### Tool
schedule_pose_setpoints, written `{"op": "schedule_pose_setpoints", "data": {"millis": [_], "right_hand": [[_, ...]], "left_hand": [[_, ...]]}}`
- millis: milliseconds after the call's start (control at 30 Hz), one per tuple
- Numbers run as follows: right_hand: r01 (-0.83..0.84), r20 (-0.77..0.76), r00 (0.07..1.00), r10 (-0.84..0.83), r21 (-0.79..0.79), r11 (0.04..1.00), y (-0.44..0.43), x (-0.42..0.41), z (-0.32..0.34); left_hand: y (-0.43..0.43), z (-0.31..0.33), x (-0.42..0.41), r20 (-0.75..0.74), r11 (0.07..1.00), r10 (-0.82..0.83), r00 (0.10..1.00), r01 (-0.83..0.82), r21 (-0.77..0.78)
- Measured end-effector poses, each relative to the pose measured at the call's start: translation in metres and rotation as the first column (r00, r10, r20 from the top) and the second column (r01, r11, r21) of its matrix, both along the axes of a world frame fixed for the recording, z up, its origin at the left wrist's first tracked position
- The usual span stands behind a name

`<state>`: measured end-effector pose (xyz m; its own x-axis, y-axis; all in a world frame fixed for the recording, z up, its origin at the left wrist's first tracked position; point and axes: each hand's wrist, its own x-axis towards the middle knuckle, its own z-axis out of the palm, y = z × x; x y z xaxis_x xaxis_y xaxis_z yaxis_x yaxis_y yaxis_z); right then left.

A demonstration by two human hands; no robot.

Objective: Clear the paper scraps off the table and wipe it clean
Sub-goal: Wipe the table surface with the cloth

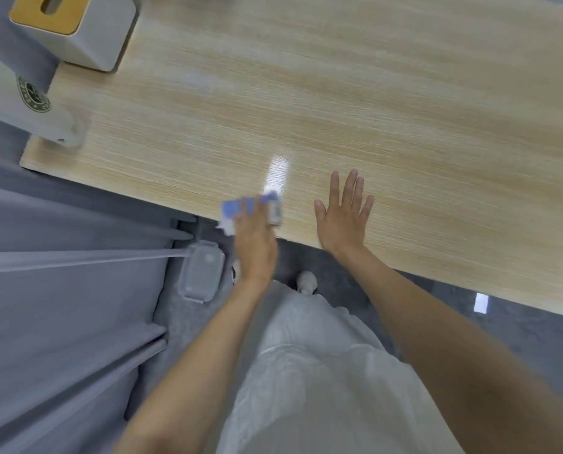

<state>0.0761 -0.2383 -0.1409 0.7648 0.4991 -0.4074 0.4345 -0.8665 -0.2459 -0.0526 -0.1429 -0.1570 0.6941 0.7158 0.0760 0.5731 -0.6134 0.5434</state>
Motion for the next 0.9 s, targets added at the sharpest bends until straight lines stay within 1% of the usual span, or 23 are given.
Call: {"op": "schedule_pose_setpoints", "data": {"millis": [33,67,100,133,167,200,267,333,367,400,433,467,500,533,567,600,667,700,733,800,833,867,900], "right_hand": [[0.000,0.013,1.000,0.000,-0.001,1.000,0.000,0.000,0.000],[0.003,0.026,1.000,-0.003,-0.004,1.000,0.000,0.001,0.000],[0.010,0.036,0.999,-0.010,-0.006,1.000,0.000,0.000,0.000],[0.021,0.048,0.999,-0.021,-0.001,1.000,0.001,-0.001,0.000],[0.030,0.060,0.998,-0.031,0.011,0.999,0.003,-0.004,0.001],[0.037,0.067,0.997,-0.038,0.026,0.999,0.006,-0.008,0.001],[0.032,0.067,0.997,-0.035,0.048,0.998,0.017,-0.021,0.003],[-0.001,0.072,0.997,-0.003,0.056,0.998,0.031,-0.038,0.005],[-0.018,0.066,0.998,0.014,0.061,0.998,0.039,-0.048,0.005],[-0.025,0.053,0.998,0.021,0.068,0.997,0.048,-0.057,0.006],[-0.021,0.039,0.999,0.018,0.073,0.997,0.057,-0.065,0.006],[-0.014,0.029,1.000,0.012,0.074,0.997,0.065,-0.071,0.007],[-0.012,0.023,1.000,0.010,0.074,0.997,0.072,-0.075,0.007],[-0.020,0.021,1.000,0.018,0.071,0.997,0.077,-0.078,0.007],[-0.042,0.027,0.999,0.040,0.065,0.997,0.083,-0.080,0.007],[-0.075,0.040,0.997,0.072,0.060,0.995,0.087,-0.082,0.008],[-0.118,0.061,0.992,0.114,0.074,0.990,0.099,-0.085,0.008],[-0.107,0.063,0.993,0.102,0.088,0.990,0.105,-0.087,0.009],[-0.080,0.063,0.995,0.074,0.100,0.992,0.111,-0.089,0.010],[-0.025,0.057,0.998,0.019,0.107,0.994,0.122,-0.093,0.010],[0.001,0.048,0.999,-0.006,0.104,0.995,0.127,-0.094,0.009],[0.032,0.035,0.999,-0.035,0.099,0.995,0.130,-0.096,0.007],[0.062,0.027,0.998,-0.065,0.088,0.994,0.133,-0.098,0.006]], "left_hand": [[-0.013,-0.006,0.000,-0.018,0.969,-0.246,0.969,0.246,0.031],[-0.013,-0.016,-0.007,-0.037,0.878,-0.470,0.882,0.471,0.086],[0.004,-0.018,-0.015,-0.059,0.785,-0.603,0.795,0.605,0.130],[0.029,-0.015,-0.024,-0.062,0.748,-0.646,0.761,0.647,0.147],[0.056,-0.008,-0.033,-0.063,0.781,-0.607,0.792,0.609,0.137],[0.086,-0.002,-0.044,-0.077,0.851,-0.507,0.858,0.513,0.114],[0.149,0.007,-0.064,-0.139,0.984,-0.168,0.976,0.175,0.038],[0.173,0.009,-0.061,-0.115,0.989,0.148,0.982,-0.149,0.006],[0.163,0.008,-0.052,-0.123,0.968,0.250,0.960,-0.250,0.013],[0.144,0.007,-0.043,-0.144,0.959,0.279,0.949,-0.282,0.000],[0.121,0.010,-0.035,-0.146,0.972,0.223,0.964,-0.231,-0.037],[0.100,0.012,-0.033,-0.123,0.996,0.029,0.992,-0.039,-0.082],[0.087,0.009,-0.040,-0.092,0.965,-0.259,0.961,0.254,-0.070],[0.087,0.006,-0.051,-0.099,0.856,-0.515,0.852,0.517,-0.003],[0.109,0.007,-0.058,-0.121,0.756,-0.647,0.753,0.654,0.023],[0.138,0.009,-0.064,-0.143,0.716,-0.684,0.716,0.696,0.059],[0.196,0.014,-0.073,-0.174,0.845,-0.526,0.832,0.535,0.006],[0.224,0.015,-0.076,-0.170,0.929,-0.364,0.916,0.369,-0.005],[0.248,0.015,-0.079,-0.158,0.980,-0.197,0.968,0.197,-0.016],[0.256,0.012,-0.075,-0.134,0.998,0.036,0.990,-0.043,-0.055],[0.244,0.007,-0.074,-0.143,0.998,0.057,0.988,-0.062,-0.030],[0.224,0.007,-0.073,-0.133,1.000,0.001,0.991,-0.003,-0.015],[0.204,0.007,-0.076,-0.114,0.992,-0.125,0.986,0.127,0.003]]}}
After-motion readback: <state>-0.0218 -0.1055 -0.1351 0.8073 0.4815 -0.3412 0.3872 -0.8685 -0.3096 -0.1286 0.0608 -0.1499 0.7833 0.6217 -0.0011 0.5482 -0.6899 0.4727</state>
